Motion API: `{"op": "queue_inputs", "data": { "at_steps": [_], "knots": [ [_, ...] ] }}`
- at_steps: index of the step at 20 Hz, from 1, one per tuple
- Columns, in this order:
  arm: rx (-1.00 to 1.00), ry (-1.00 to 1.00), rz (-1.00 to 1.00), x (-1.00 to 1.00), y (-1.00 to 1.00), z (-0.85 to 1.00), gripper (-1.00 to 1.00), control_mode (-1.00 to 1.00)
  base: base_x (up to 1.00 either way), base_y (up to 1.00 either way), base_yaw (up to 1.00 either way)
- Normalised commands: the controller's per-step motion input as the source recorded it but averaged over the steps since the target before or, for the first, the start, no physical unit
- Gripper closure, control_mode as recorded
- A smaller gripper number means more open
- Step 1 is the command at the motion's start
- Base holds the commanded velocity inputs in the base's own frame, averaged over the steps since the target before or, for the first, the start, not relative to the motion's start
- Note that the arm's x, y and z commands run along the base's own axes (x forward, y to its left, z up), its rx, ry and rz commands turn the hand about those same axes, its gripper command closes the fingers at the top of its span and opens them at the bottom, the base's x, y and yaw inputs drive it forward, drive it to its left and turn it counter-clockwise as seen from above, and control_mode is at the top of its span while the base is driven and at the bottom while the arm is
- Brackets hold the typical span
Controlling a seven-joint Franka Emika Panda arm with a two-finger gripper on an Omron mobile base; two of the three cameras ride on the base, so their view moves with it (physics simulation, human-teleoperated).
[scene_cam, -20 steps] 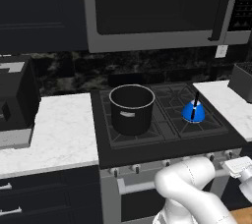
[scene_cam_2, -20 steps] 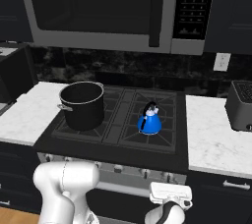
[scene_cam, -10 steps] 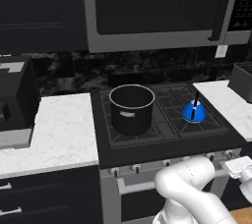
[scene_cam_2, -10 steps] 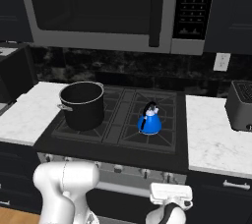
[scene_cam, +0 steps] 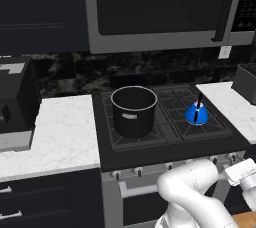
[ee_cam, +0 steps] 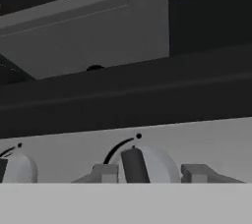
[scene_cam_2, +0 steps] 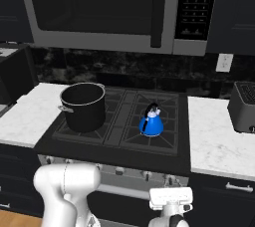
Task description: Pick the kettle from the counter and place it on a stove burner. Then turn the burner on.
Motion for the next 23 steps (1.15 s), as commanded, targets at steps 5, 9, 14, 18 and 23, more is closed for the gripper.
{"op": "queue_inputs", "data": {
  "at_steps": [5, 9, 14, 18, 23],
  "knots": [
    [-0.27, -0.44, 0.33, 0.00, 0.00, 0.10, 1.00, -1.00, 0.00, 0.00, 0.00],
    [-0.29, -0.40, 0.38, 0.00, 0.00, 0.17, 1.00, -1.00, 0.00, 0.00, 0.00],
    [-0.30, -0.41, 0.40, -0.01, 0.00, 0.12, 1.00, -1.00, 0.00, 0.00, 0.00],
    [-0.23, -0.32, 0.30, -0.18, 0.00, 0.00, 1.00, -1.00, 0.00, 0.00, 0.00],
    [0.00, 0.00, 0.00, 0.00, 0.00, 0.00, 1.00, -1.00, 0.00, 0.00, 0.00]
  ]
}}
